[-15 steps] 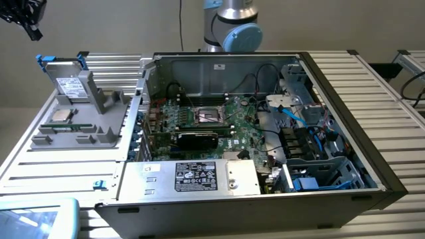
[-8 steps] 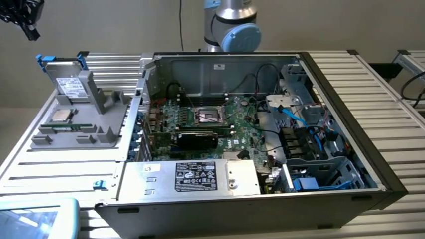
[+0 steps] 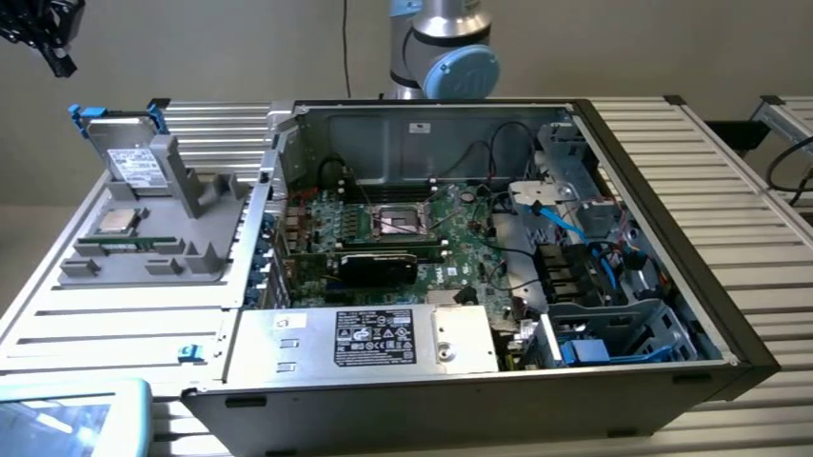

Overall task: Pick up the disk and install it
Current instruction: 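Pick up the disk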

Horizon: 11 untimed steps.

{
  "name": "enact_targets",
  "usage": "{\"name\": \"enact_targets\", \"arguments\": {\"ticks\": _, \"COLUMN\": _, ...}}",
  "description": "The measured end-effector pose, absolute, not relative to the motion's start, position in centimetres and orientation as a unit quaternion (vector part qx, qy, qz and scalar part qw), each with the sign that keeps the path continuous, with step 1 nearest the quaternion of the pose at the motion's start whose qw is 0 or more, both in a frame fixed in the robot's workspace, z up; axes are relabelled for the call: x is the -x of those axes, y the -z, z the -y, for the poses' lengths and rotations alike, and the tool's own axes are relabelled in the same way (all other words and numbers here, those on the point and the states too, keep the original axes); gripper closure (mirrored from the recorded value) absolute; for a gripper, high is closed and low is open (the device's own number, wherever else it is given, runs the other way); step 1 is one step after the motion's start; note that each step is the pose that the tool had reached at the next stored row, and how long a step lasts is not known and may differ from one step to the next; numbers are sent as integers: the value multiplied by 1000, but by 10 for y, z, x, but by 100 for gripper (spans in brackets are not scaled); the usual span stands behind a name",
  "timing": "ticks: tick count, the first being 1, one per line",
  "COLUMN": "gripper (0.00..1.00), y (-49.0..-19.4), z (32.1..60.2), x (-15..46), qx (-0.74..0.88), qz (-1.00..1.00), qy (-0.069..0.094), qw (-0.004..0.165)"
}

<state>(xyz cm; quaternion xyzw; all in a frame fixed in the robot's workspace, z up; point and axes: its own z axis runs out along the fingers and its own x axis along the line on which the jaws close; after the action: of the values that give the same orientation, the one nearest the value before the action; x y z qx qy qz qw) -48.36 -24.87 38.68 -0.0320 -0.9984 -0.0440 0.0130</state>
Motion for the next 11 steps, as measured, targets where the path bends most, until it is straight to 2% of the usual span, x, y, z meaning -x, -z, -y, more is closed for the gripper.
{"name": "enact_targets", "arguments": {"ticks": 11, "gripper": 89, "y": -387, "z": 249, "x": 484, "qx": 16, "qz": 999, "qy": 44, "qw": 14}}
